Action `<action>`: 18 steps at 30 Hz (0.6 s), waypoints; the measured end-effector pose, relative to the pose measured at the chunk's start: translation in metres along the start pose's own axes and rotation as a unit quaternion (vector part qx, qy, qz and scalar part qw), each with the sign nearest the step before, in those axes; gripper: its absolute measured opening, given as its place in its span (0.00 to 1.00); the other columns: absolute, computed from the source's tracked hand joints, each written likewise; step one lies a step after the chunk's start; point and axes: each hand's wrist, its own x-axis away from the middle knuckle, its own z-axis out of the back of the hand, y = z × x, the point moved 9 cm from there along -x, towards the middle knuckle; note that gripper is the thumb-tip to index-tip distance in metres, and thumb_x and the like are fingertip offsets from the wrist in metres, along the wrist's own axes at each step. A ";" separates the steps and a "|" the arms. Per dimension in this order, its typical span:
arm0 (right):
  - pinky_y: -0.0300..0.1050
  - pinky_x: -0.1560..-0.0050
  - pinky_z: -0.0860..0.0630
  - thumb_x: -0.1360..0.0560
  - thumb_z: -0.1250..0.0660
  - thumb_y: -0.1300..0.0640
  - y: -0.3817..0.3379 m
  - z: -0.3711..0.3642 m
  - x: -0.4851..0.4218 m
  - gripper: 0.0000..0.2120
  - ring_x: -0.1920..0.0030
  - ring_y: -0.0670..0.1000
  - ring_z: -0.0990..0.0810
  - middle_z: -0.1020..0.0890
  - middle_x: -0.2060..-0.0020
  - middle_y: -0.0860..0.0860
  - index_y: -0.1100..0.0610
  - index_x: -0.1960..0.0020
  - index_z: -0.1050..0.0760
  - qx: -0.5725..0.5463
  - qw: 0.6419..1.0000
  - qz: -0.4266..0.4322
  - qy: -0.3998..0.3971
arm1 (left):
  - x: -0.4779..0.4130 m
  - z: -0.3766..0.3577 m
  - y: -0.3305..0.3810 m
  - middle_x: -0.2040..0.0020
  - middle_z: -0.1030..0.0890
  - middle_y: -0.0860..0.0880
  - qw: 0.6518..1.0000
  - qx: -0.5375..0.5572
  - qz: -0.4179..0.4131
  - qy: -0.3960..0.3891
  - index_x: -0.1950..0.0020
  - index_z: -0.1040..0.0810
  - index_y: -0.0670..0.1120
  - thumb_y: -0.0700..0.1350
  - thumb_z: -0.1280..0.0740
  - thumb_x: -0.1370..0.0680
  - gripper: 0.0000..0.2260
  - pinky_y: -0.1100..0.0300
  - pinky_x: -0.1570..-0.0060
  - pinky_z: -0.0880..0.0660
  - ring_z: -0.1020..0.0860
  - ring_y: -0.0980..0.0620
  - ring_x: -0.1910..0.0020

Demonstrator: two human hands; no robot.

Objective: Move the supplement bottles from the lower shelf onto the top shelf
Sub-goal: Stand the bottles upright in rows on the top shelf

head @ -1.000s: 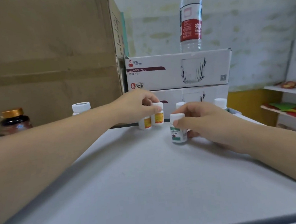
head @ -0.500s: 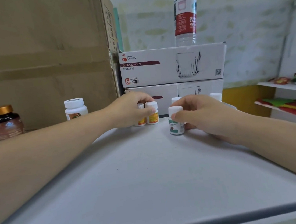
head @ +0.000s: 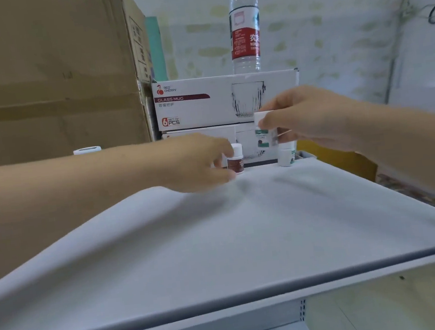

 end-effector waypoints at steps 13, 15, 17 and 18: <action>0.55 0.40 0.23 0.26 0.35 0.59 0.097 0.047 -0.019 0.08 0.49 0.57 0.18 0.16 0.53 0.55 0.52 0.50 0.19 0.111 0.990 -0.069 0.060 | -0.021 -0.062 0.052 0.32 0.33 0.52 0.993 0.102 -0.022 -0.054 0.30 0.34 0.55 0.60 0.48 0.18 0.19 0.49 0.31 0.37 0.35 0.50 0.33; 0.51 0.44 0.23 0.25 0.36 0.60 0.103 0.049 -0.025 0.10 0.53 0.54 0.19 0.16 0.54 0.53 0.52 0.48 0.19 0.110 0.989 -0.070 0.071 | -0.022 -0.062 0.051 0.33 0.33 0.53 0.993 0.111 -0.016 -0.049 0.30 0.34 0.56 0.60 0.47 0.18 0.19 0.50 0.31 0.37 0.36 0.51 0.33; 0.49 0.46 0.23 0.25 0.36 0.60 0.107 0.050 -0.030 0.11 0.55 0.52 0.19 0.16 0.55 0.52 0.52 0.47 0.19 0.112 0.988 -0.071 0.077 | -0.023 -0.062 0.049 0.33 0.33 0.53 0.992 0.118 -0.013 -0.044 0.31 0.34 0.56 0.61 0.47 0.18 0.18 0.51 0.32 0.37 0.36 0.51 0.34; 0.49 0.45 0.22 0.25 0.36 0.60 0.109 0.050 -0.032 0.11 0.53 0.52 0.19 0.16 0.55 0.51 0.52 0.46 0.20 0.115 0.988 -0.072 0.078 | -0.023 -0.062 0.049 0.34 0.33 0.53 0.992 0.120 -0.013 -0.043 0.31 0.34 0.56 0.61 0.46 0.18 0.18 0.51 0.33 0.37 0.36 0.52 0.35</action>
